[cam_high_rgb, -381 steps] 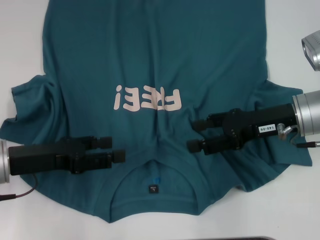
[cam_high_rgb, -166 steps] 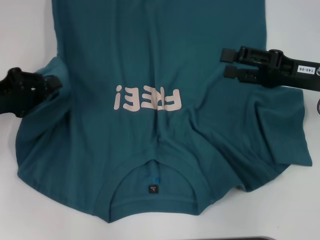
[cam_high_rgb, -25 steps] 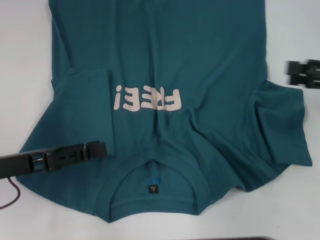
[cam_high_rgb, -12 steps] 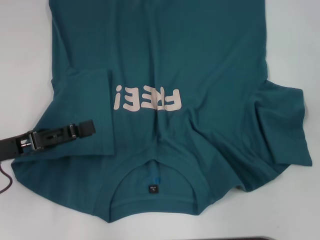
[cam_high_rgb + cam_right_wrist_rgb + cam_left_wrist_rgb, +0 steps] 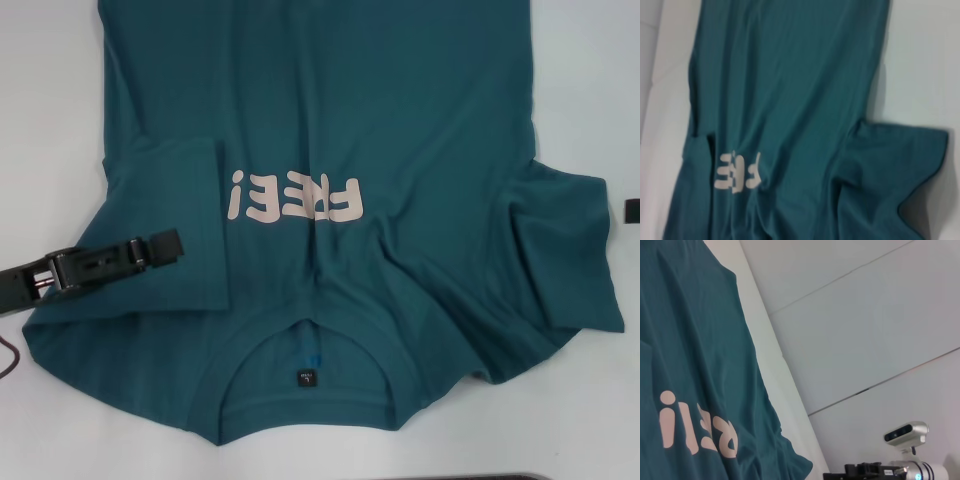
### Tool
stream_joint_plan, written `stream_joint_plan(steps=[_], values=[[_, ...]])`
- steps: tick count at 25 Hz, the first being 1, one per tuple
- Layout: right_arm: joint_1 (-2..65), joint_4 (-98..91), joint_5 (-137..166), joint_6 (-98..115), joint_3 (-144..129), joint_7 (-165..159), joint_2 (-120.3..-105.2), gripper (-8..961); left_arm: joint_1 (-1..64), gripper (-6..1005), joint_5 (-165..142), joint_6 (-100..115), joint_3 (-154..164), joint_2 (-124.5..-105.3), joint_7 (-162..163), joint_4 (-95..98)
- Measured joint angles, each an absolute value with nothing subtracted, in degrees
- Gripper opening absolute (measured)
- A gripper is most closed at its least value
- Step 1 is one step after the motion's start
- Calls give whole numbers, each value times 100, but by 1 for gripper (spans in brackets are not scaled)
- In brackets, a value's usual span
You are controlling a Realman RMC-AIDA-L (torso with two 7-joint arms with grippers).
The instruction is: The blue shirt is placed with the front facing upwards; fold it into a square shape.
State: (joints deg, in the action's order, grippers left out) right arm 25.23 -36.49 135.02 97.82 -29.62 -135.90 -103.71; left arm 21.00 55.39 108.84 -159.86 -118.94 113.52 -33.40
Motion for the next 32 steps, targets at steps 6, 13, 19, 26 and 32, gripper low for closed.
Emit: stream_joint_plan(steps=[6,13,19,26,32], values=[[2744,-3647,13764,9496,-2969,-13592,-10538,862,2098,627,5539,10898,-16001,-11891,11356,-3340],[2877,-3697,13833,9328,-3046,-13514,-10667,862,2103,627,5539,10899,-15999,-11894,11337,-3323],[2891,-3701,13834,9238,-3172,-13513,-10683,862,2101,626,5537,10899,-15996,-11898,11337,-3322],[2858,-3709,13842,9077,-3180,-13484,-10681,861,2100,626,5537,10886,-16000,-11900,11340,-3321],[2905,-3709,13843,9026,-3182,-13388,-10793,861,2100,626,5536,10872,-16005,-11907,11346,-3319]])
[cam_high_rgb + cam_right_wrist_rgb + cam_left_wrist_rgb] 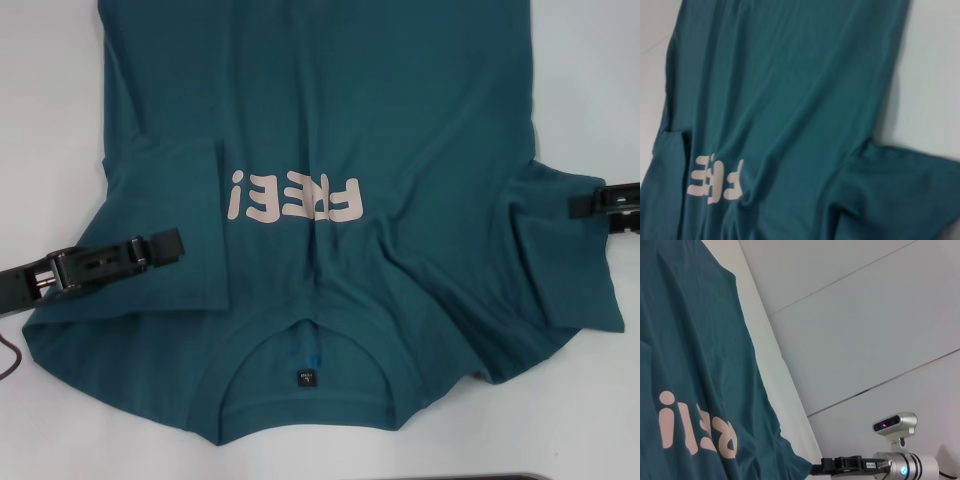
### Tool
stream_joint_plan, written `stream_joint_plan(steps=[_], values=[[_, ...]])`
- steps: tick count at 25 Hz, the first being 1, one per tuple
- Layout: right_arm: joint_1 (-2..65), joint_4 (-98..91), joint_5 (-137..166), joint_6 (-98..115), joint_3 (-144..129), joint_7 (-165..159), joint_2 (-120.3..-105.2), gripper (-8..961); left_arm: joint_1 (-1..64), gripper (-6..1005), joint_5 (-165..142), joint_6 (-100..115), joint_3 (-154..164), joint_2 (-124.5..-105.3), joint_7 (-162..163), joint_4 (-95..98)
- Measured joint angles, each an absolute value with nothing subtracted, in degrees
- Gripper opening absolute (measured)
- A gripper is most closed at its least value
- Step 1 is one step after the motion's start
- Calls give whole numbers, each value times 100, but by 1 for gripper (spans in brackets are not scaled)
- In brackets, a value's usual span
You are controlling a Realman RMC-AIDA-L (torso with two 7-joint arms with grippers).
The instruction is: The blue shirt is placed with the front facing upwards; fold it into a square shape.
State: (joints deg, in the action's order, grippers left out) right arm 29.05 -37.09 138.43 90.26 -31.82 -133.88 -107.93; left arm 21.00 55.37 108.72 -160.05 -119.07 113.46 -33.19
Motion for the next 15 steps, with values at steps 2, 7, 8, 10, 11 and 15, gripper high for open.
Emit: stream_joint_plan(steps=[2,7,8,10,11,15], values=[[2939,-3697,13843,9026,-3184,-13349,-10839,861,2100,626,5536,10864,-16005,-11908,11346,-3316],[2970,-3703,13842,9027,-3206,-13320,-10896,860,2100,626,5536,10865,-16005,-11909,11347,-3312],[2970,-3705,13839,9037,-3195,-13328,-10897,860,2100,626,5536,10873,-16005,-11909,11348,-3313],[2967,-3711,13819,9070,-3159,-13345,-10897,860,2100,626,5537,10890,-16005,-11906,11354,-3314],[2961,-3714,13811,9086,-3144,-13351,-10894,860,2100,627,5538,10893,-16005,-11905,11356,-3315],[2951,-3724,13837,9103,-3166,-13373,-10859,820,2100,627,5542,10897,-16005,-11902,11359,-3311]])
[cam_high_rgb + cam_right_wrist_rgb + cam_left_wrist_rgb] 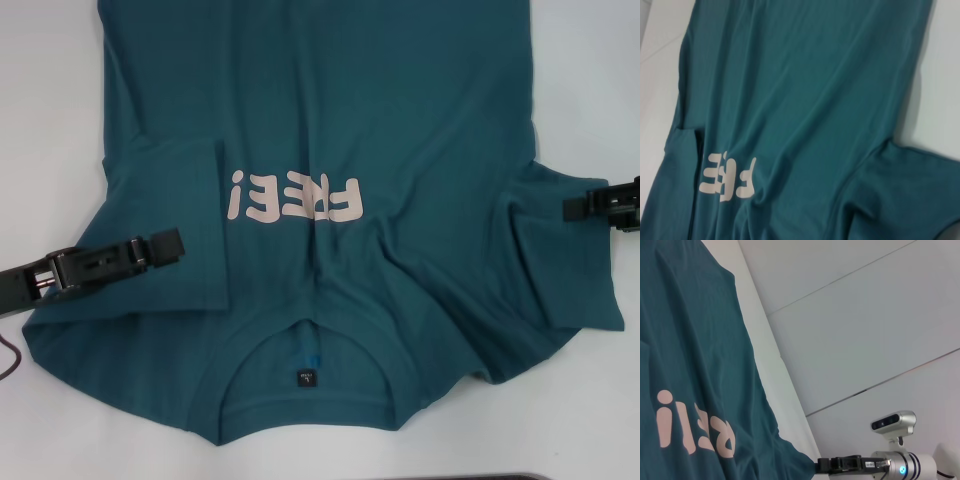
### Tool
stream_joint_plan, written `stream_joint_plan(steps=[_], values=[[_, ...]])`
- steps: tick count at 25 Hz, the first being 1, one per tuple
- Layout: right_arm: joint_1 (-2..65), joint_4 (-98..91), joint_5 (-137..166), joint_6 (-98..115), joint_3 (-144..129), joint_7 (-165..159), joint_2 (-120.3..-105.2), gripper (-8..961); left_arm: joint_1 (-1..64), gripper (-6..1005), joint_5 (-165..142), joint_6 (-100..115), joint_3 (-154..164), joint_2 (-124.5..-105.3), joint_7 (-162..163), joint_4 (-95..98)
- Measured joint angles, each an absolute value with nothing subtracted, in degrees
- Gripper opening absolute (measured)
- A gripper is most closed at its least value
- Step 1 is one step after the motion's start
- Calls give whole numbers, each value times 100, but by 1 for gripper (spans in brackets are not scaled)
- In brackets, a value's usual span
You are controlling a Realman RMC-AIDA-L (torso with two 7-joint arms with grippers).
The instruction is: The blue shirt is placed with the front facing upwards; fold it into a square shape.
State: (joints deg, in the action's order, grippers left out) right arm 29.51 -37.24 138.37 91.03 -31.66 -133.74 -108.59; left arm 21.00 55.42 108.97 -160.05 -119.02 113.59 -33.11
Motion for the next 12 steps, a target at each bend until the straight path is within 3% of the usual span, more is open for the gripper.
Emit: stream_joint_plan(steps=[12], values=[[2950,-3727,13905,9107,-3199,-13515,-10819,417,2100,628,5546,10899,-16005,-11891,11364,-3308]])
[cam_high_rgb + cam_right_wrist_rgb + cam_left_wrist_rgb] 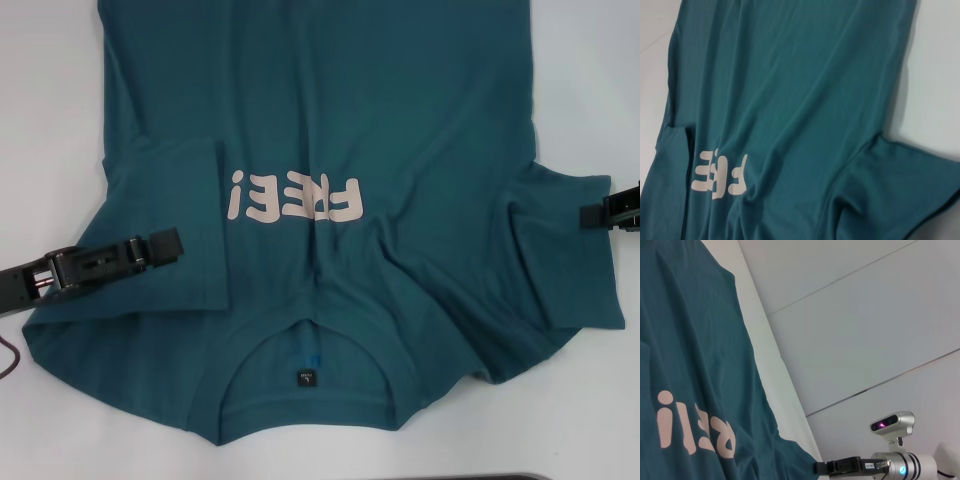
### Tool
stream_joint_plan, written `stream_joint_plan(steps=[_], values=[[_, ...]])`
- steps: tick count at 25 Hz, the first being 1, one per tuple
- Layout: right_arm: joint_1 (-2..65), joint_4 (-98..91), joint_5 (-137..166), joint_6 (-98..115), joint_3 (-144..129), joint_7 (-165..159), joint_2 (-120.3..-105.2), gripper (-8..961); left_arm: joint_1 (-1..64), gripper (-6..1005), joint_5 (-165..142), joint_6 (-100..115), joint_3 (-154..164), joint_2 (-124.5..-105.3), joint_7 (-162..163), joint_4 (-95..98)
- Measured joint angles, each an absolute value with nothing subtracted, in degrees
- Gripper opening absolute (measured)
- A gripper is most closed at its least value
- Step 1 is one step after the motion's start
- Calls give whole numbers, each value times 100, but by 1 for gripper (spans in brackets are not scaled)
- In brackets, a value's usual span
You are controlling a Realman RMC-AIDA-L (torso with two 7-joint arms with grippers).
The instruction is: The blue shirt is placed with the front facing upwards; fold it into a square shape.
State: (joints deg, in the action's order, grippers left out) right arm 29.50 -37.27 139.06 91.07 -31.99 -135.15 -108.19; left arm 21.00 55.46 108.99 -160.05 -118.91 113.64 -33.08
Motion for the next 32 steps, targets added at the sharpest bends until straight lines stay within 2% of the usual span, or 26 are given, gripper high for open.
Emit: stream_joint_plan(steps=[6,11,29,32], values=[[2965,-3727,13912,9092,-3213,-13519,-10819,203,2089,628,5546,10899,-16038,-11891,11373,-3319],[2900,-3942,13916,9126,-3198,-13676,-10751,12,2042,628,5546,10900,-16146,-11887,11373,-3328],[3160,-4786,14210,9599,-3097,-14291,-10725,13,1948,627,5545,10969,-16302,-11883,11373,-3336],[3200,-4798,14152,9791,-3126,-14271,-10769,13,1938,628,5546,10970,-16371,-11878,11373,-3338]])
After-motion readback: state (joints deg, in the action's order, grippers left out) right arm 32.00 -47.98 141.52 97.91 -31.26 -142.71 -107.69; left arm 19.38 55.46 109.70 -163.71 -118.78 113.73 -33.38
